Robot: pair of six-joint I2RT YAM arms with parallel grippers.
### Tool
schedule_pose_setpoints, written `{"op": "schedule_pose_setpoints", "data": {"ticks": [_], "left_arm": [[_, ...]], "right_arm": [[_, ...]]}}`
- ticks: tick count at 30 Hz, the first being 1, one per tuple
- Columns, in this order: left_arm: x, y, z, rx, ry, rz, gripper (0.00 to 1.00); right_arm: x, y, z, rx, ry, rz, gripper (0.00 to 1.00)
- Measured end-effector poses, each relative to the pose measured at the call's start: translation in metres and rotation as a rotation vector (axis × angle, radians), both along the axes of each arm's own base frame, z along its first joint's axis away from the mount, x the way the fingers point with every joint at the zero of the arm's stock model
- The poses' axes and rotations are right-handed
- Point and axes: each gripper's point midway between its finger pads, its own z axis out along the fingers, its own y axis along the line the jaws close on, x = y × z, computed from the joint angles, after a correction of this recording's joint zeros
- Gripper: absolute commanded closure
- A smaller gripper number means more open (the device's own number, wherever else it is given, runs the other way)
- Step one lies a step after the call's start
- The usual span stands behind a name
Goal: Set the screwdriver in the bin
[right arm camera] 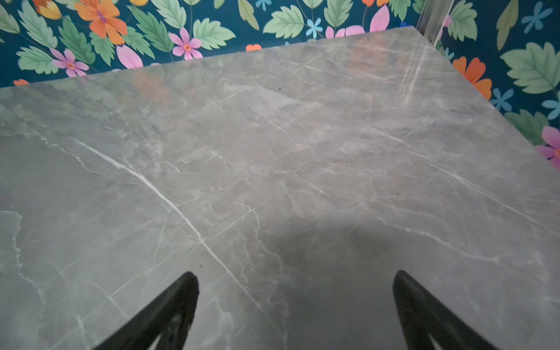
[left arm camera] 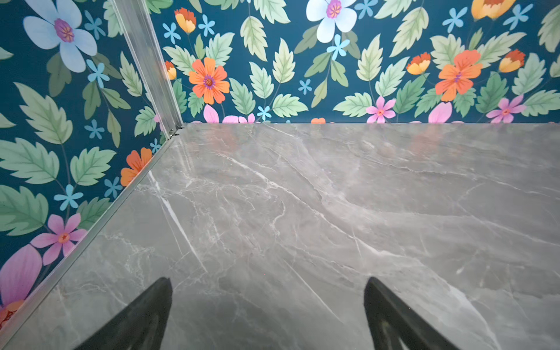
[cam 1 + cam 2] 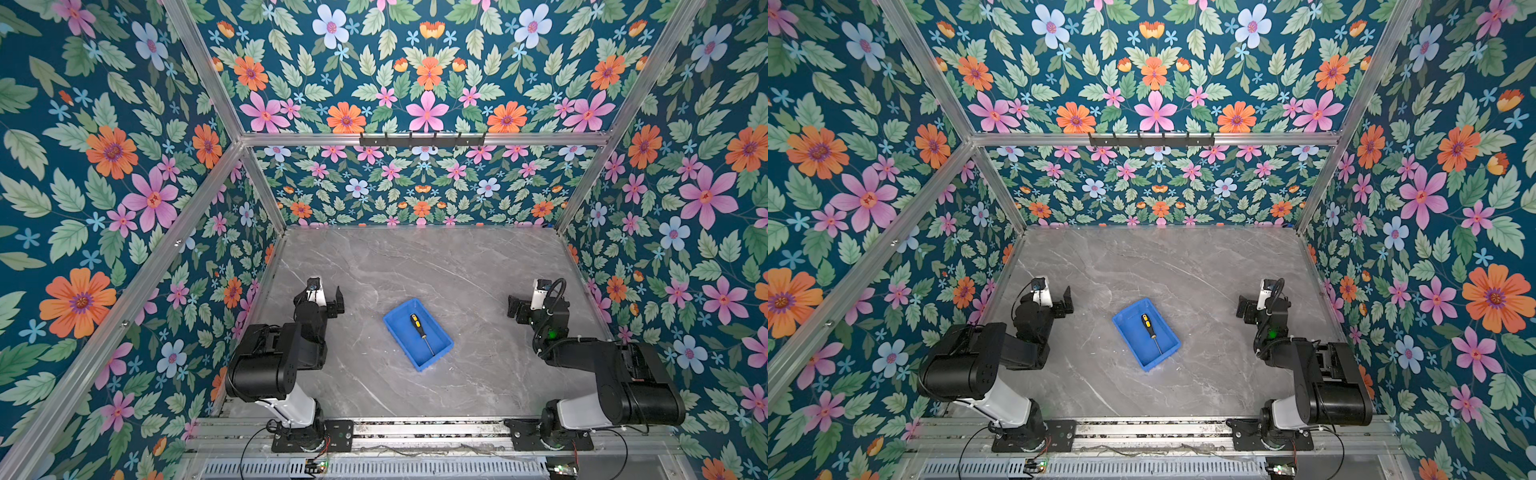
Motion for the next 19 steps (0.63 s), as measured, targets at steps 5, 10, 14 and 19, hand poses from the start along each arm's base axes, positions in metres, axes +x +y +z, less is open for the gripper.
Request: {"op": "schedule_pose_setpoints", "data": {"ticks": [5, 10, 14, 19], "left_arm": [[-0.0003, 0.0035, -0.0002, -0.009, -0.001, 0.023, 0.0], [-0.0003, 0.0041, -0.0003, -0.009, -0.001, 0.027, 0.0], [0.0008, 0.004, 0.0002, -0.009, -0.002, 0.026, 0.0], [0.0011, 0.004, 0.0002, -0.01, -0.001, 0.026, 0.0]], "right_arm": [[0.0008, 0.0009, 0.0021, -0.001, -0.008, 0.006, 0.01], [0.0015, 0.0009, 0.0042, -0.001, -0.016, 0.006, 0.01], [0.002, 0.0013, 0.0055, -0.001, -0.02, 0.009, 0.01], [0.0024, 0.0012, 0.006, -0.001, -0.021, 0.009, 0.01]]}}
